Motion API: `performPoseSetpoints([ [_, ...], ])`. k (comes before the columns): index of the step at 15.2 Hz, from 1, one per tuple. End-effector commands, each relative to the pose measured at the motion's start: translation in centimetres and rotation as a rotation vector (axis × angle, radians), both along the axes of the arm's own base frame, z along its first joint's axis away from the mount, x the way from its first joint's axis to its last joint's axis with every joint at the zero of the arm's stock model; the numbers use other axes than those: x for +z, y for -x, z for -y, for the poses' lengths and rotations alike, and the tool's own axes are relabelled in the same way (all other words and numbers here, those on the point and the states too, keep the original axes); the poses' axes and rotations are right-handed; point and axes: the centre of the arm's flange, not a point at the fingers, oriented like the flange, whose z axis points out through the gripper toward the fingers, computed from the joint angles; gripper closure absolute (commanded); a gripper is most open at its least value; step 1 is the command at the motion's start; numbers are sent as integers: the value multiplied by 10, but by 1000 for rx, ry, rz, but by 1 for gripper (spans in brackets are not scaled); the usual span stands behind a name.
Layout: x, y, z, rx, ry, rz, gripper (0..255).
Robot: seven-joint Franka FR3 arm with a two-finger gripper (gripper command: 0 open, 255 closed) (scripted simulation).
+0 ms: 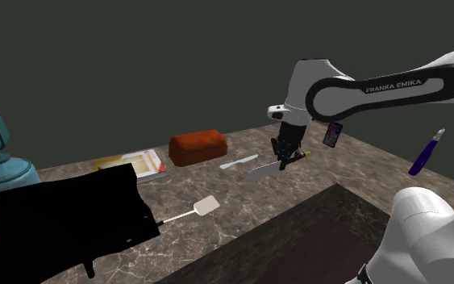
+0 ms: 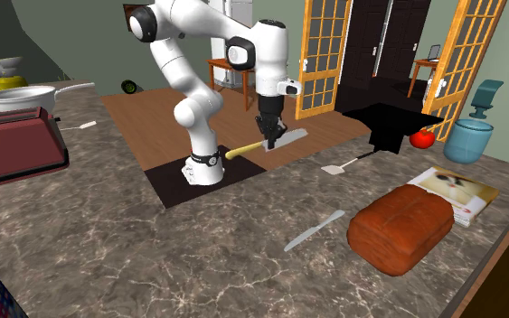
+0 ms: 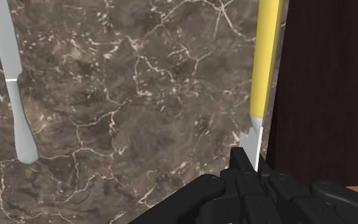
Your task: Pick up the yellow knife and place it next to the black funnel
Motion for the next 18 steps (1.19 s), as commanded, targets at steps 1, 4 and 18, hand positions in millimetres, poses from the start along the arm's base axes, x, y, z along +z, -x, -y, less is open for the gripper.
performPoseSetpoints([
  [1, 12, 1, 0, 0, 0, 0, 255],
  [4, 27, 1, 0, 0, 0, 0, 255],
  [18, 97, 1, 0, 0, 0, 0, 255],
])
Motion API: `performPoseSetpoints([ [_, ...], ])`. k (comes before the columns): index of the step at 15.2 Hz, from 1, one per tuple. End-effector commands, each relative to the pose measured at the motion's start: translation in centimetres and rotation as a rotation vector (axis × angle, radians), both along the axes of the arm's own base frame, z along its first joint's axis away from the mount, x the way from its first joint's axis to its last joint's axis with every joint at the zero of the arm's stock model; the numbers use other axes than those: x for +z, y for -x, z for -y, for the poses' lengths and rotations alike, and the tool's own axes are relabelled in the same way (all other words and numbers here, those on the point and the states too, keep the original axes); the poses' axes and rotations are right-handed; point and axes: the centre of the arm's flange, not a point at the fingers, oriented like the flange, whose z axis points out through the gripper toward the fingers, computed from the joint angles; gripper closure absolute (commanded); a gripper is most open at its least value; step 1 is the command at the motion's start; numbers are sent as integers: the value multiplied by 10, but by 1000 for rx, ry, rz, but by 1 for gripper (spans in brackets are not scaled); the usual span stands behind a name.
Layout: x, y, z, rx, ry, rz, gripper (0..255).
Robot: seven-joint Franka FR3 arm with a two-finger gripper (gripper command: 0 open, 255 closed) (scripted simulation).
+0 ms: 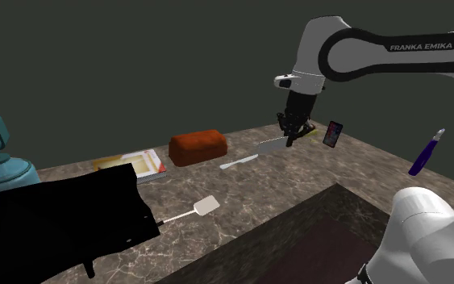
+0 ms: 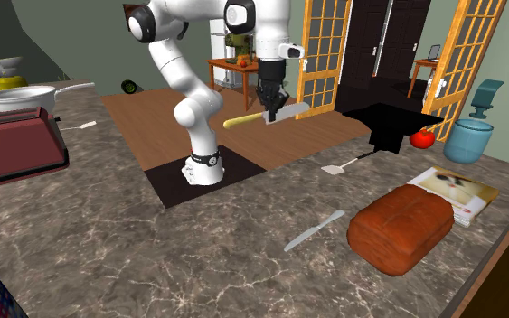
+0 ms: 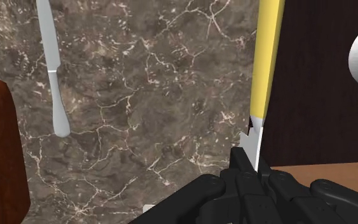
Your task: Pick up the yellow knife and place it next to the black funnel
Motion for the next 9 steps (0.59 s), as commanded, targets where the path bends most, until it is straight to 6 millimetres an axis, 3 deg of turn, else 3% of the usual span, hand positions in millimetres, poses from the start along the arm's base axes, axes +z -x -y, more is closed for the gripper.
performPoseSetpoints([
  [1, 4, -8, -10, 0, 0, 0, 255],
  [9, 4, -75, -91, 0, 0, 0, 255],
])
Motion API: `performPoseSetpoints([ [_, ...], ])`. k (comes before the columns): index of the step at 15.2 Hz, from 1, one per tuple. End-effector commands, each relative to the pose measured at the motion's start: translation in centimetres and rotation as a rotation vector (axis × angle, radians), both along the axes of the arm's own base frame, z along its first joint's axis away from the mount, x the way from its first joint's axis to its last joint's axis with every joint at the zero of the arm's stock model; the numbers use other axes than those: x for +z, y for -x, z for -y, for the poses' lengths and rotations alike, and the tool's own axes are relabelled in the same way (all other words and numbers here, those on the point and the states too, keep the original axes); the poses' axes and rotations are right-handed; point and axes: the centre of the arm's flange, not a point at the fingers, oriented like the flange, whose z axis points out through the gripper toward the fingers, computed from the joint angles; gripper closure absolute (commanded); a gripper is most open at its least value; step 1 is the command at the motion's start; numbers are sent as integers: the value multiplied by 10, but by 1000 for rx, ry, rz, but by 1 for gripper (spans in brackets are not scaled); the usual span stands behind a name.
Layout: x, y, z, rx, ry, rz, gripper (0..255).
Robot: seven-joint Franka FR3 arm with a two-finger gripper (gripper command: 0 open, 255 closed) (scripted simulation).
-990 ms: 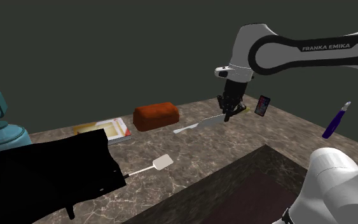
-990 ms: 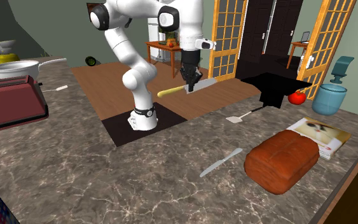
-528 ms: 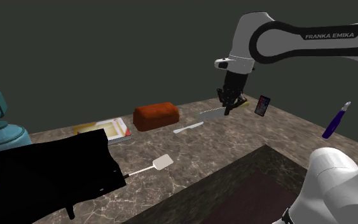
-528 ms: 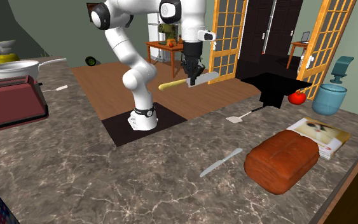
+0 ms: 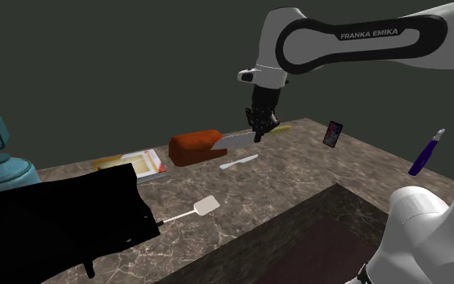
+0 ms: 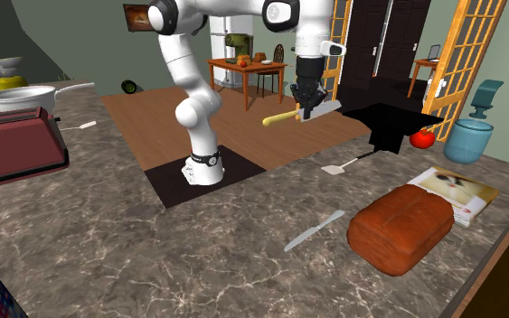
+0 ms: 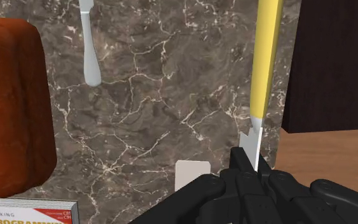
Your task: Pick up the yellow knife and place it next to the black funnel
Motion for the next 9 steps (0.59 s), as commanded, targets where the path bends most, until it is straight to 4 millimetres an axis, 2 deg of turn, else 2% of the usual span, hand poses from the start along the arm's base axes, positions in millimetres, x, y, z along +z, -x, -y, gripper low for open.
performPoseSetpoints([
  [1, -2, -18, -19, 0, 0, 0, 255],
  [9, -2, -85, -101, 0, 0, 0, 255],
])
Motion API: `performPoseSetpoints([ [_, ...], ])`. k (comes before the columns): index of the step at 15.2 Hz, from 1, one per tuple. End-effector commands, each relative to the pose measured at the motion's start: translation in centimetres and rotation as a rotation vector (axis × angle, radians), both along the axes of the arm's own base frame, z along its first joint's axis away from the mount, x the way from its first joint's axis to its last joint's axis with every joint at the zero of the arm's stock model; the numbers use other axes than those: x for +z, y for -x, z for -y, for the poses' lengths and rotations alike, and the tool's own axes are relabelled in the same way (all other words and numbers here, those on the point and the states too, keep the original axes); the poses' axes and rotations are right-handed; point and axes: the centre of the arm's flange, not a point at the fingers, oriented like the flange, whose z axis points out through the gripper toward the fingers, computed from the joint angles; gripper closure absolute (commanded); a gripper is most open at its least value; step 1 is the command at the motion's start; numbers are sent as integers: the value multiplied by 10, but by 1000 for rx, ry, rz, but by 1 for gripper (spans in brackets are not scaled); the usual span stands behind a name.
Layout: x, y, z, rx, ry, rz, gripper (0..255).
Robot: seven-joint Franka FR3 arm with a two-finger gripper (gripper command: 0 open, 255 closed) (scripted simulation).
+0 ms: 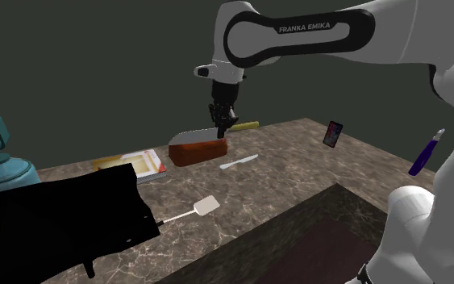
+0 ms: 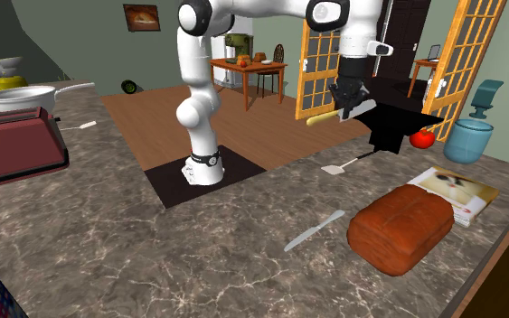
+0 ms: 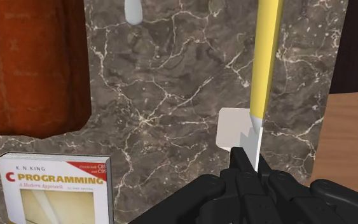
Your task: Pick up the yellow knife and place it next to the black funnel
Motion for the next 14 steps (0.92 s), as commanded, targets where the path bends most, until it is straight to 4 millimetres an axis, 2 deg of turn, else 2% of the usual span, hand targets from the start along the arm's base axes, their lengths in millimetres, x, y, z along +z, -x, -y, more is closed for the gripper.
performPoseSetpoints([
  [1, -2, -16, -23, 0, 0, -1, 255],
  [12, -2, -110, -137, 0, 0, -1, 255],
  [14, -13, -110, -137, 0, 0, -1, 255],
])
